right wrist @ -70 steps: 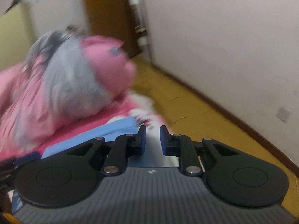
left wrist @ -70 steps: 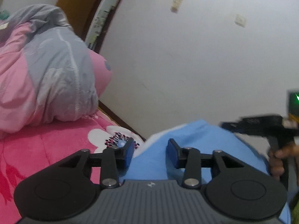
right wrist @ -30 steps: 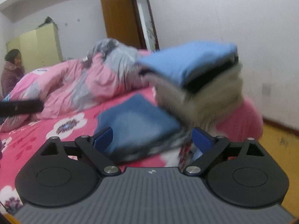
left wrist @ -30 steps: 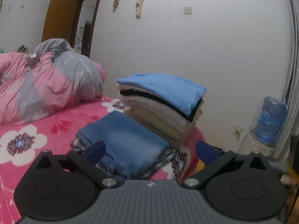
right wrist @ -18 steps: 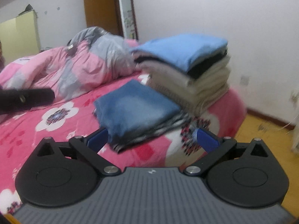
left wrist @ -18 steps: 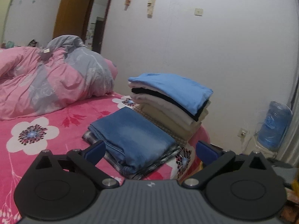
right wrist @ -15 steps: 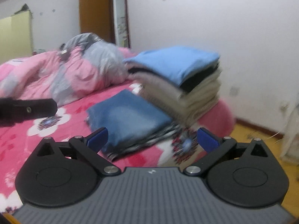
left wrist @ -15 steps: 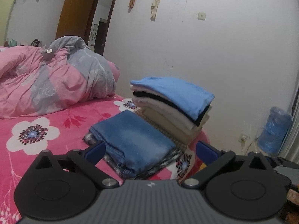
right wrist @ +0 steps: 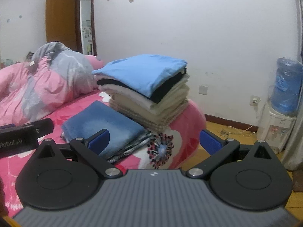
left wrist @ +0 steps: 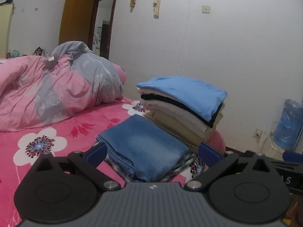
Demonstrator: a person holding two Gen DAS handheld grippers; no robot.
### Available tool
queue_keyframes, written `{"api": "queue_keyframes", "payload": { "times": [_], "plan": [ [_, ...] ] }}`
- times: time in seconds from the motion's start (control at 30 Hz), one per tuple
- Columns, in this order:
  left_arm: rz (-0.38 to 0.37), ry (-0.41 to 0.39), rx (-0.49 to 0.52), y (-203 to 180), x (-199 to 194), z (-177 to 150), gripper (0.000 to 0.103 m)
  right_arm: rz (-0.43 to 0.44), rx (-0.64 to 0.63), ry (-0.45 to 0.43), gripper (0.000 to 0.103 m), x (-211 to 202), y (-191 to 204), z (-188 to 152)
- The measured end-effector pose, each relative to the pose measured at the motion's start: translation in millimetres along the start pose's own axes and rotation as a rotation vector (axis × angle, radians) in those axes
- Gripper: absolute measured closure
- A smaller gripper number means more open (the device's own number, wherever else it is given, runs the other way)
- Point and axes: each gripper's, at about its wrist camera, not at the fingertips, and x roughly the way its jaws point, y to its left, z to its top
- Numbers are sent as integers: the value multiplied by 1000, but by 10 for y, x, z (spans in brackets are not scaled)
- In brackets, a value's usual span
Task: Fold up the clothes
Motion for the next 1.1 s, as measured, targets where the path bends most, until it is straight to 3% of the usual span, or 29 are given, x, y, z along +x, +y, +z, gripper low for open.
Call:
{"api": "queue_keyframes", "payload": {
  "times": [0.43, 1.1],
  "plan": [
    [12, 14, 75, -183, -2, -49, 0, -29, -13, 15, 1, 22, -34, -61],
    [-14, 21, 52, -218, -23, -65, 0, -49, -34, 5, 1, -16, -81, -90]
  ]
}}
